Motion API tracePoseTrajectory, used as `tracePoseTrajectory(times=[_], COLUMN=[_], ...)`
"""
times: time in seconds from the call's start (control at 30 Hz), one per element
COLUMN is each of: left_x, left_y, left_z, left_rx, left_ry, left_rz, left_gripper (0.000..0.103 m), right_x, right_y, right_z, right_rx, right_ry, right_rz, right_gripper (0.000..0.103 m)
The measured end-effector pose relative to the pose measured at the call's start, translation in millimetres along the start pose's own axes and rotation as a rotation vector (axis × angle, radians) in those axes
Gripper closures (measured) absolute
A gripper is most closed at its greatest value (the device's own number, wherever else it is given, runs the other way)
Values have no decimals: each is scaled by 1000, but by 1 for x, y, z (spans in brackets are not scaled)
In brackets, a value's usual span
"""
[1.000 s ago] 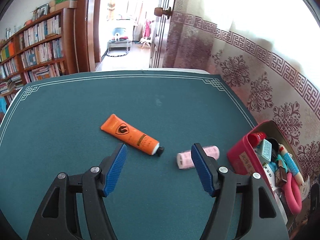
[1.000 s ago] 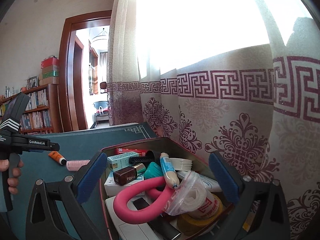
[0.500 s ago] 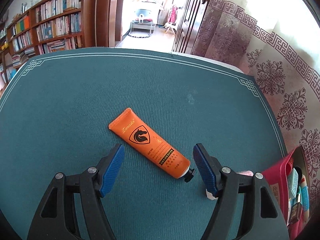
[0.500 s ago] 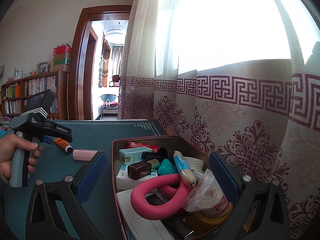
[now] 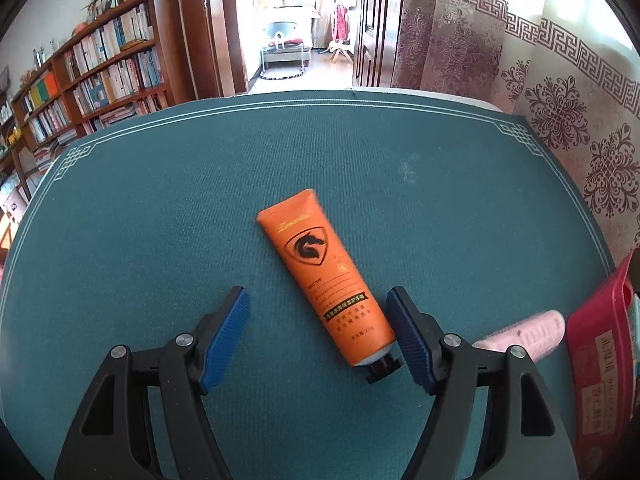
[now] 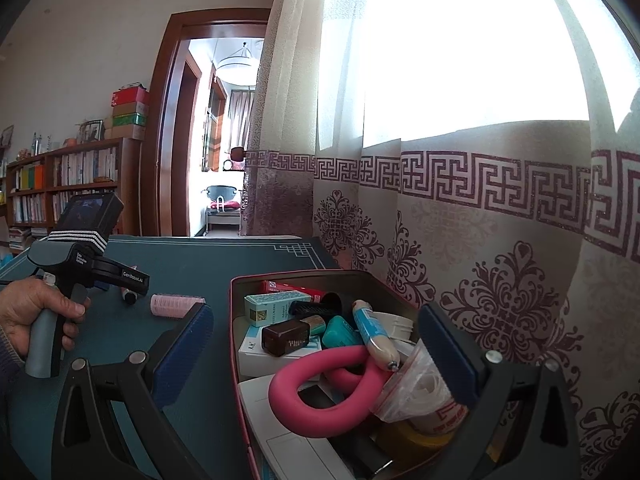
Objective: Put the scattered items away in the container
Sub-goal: 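Move the left gripper to the orange hand cream tube and grasp it, then grasp the pink hair roller with right while left holds the orange tube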
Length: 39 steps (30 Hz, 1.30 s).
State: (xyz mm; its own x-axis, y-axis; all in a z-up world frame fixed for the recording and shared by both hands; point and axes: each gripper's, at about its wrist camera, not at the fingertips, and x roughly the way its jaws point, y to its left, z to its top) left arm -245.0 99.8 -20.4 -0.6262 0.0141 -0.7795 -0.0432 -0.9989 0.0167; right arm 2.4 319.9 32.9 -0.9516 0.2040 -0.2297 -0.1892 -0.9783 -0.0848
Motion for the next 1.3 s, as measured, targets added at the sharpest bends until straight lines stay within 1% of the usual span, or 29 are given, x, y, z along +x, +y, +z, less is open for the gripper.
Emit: tracePoseTrajectory(times=[0.07, 0.17, 0.2, 0.23, 0.3, 0.4, 0.53, 0.63, 0.73, 0.77, 0.83, 0.9, 0.93, 0.97, 1.07, 1.17, 1.3], left_x=[-3, -8, -8, -8, -7, -7, -7, -5, -2, -1, 0, 0, 0, -1, -3, -5, -8], left_y=[11, 23, 26, 28, 30, 31, 31, 32, 31, 31, 32, 35, 38, 40, 44, 49, 52], left_z=[-6, -12, -12, -11, -9, -9, -10, -6, -1, 0, 1, 0, 0, -2, -4, -7, -9], left_rx=[5, 19, 18, 16, 14, 21, 42, 69, 91, 90, 74, 46, 28, 13, -2, -19, -25], left_ry=[-17, -40, -42, -41, -42, -52, -69, -64, -61, -61, -65, -66, -65, -64, -64, -63, -70], left_rz=[-9, -16, -21, -25, -25, -41, -73, -127, -142, -147, -162, -180, -193, -202, -234, -236, -206], left_gripper=[31, 47, 52, 53, 62, 68, 69, 69, 69, 69, 69, 70, 72, 77, 77, 77, 77], right_x=[-1, -1, -2, -2, -1, 3, 7, 8, 9, 9, 9, 11, 13, 17, 37, 67, 110], right_y=[0, 3, 5, 6, 9, 9, 8, 13, 20, 22, 29, 40, 47, 55, 79, 100, 114], right_z=[0, 0, 0, -1, -1, -2, -3, -4, -2, 0, 7, 15, 18, 20, 24, 24, 20], right_rx=[0, -13, -19, -26, -36, -37, -24, -41, -65, -65, -52, -31, -22, -15, -13, -8, 32], right_ry=[-1, -6, -7, -7, -4, 10, 37, 45, 56, 69, 100, 140, 165, 189, 252, 318, 405], right_rz=[5, 16, 20, 24, 31, 44, 68, 80, 95, 115, 190, 299, 356, 399, 463, 491, 474], right_gripper=[1, 1, 1, 1, 1, 1, 1, 1, 1, 1, 1, 1, 1, 1, 1, 1, 1])
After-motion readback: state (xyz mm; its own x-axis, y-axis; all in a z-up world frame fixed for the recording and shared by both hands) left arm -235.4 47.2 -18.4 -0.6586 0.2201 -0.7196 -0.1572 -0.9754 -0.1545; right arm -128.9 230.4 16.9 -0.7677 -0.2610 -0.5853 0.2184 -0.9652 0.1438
